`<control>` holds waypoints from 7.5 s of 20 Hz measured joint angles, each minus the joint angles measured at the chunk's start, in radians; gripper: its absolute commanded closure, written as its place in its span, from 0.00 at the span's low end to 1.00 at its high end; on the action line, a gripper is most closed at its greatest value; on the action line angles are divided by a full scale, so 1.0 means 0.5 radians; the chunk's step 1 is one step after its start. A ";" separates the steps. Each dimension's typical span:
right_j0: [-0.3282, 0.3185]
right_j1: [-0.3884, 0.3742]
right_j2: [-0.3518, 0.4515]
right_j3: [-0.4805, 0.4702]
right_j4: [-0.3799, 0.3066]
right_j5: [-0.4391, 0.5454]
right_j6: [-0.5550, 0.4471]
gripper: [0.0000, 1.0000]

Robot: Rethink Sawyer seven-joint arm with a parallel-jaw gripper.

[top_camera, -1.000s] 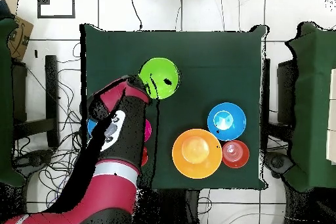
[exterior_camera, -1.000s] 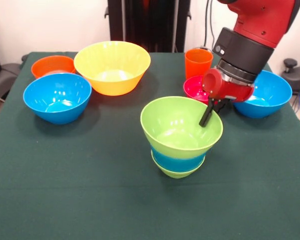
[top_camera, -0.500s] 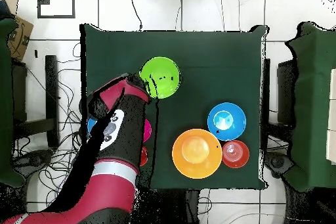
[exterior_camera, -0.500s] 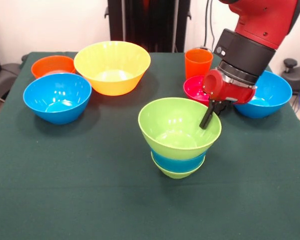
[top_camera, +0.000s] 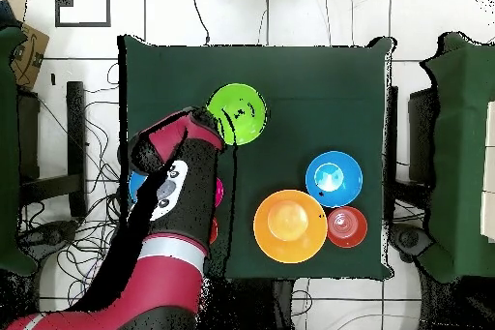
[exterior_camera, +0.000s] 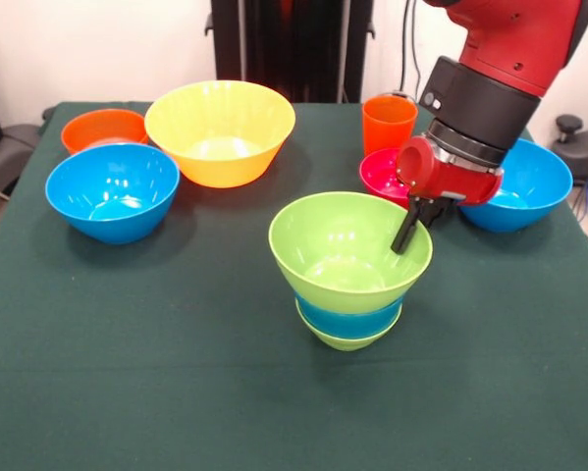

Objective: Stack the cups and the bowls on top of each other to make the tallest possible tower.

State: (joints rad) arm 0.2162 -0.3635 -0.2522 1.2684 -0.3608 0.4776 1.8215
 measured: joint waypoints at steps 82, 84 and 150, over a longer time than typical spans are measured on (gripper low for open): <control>-0.160 -0.491 0.088 0.065 0.135 0.394 0.000 0.00; -0.219 -0.555 0.127 0.102 0.137 0.395 0.000 0.00; -1.550 -0.454 1.470 0.826 -0.280 0.969 -0.514 0.00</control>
State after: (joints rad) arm -0.5586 -0.5906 0.4826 1.6816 -0.5007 0.9621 1.5643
